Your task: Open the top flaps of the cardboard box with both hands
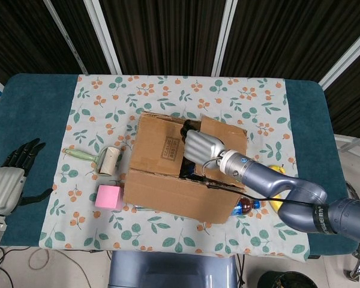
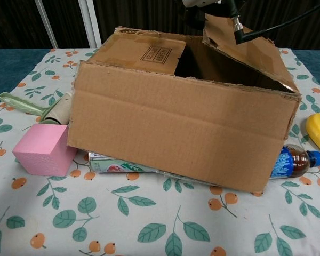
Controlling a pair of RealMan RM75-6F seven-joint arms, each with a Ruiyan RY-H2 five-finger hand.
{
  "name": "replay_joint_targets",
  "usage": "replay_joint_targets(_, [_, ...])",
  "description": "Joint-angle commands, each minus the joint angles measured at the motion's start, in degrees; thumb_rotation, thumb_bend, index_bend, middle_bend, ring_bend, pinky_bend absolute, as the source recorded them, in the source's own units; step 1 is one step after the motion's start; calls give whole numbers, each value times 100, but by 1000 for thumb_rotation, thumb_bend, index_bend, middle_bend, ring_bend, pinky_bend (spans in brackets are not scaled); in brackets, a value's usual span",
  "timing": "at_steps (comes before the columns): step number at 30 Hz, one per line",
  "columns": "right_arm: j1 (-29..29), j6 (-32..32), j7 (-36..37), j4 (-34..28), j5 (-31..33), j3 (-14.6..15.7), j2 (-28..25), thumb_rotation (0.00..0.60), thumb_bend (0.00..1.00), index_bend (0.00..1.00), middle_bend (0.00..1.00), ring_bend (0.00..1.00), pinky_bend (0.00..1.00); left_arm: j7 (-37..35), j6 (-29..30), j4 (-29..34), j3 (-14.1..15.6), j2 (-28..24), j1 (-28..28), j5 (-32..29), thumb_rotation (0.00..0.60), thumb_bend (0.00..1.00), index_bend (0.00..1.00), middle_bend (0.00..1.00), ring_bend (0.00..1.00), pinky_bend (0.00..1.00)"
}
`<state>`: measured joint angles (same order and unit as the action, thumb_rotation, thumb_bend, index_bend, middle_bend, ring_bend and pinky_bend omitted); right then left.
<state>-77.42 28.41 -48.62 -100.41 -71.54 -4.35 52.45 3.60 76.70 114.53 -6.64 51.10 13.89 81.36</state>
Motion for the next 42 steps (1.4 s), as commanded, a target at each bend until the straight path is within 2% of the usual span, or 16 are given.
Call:
replay_joint_targets(1, [5, 10, -64, -97, 59, 48, -166, 600, 1000, 498, 328, 215, 233, -5, -4, 14, 6, -7, 5, 4, 600, 156, 0, 0, 10, 110])
replay_joint_targets(9, [19, -57, -167, -368, 62, 147, -615, 600, 1000, 503, 328, 215, 232, 27, -7, 51, 36, -12, 14, 39, 600, 156, 0, 0, 10, 110])
replay_joint_targets(15, [-8, -233, 86, -661, 71, 79, -936, 600, 1000, 505, 328, 215, 233, 41, -34, 61, 55, -11, 27, 34, 600, 156, 0, 0, 10, 110])
replay_joint_targets(25, [-76, -638, 378, -1109, -258, -36, -1429, 600, 1000, 510, 332, 218, 232, 18, -14, 104, 81, -29, 28, 89, 600, 156, 0, 0, 10, 110])
replay_joint_targets(42, [163, -891, 637, -1112, -503, -163, -2059, 600, 1000, 538, 352, 235, 233, -16, -8, 118, 100, -45, 39, 116, 600, 156, 0, 0, 10, 110])
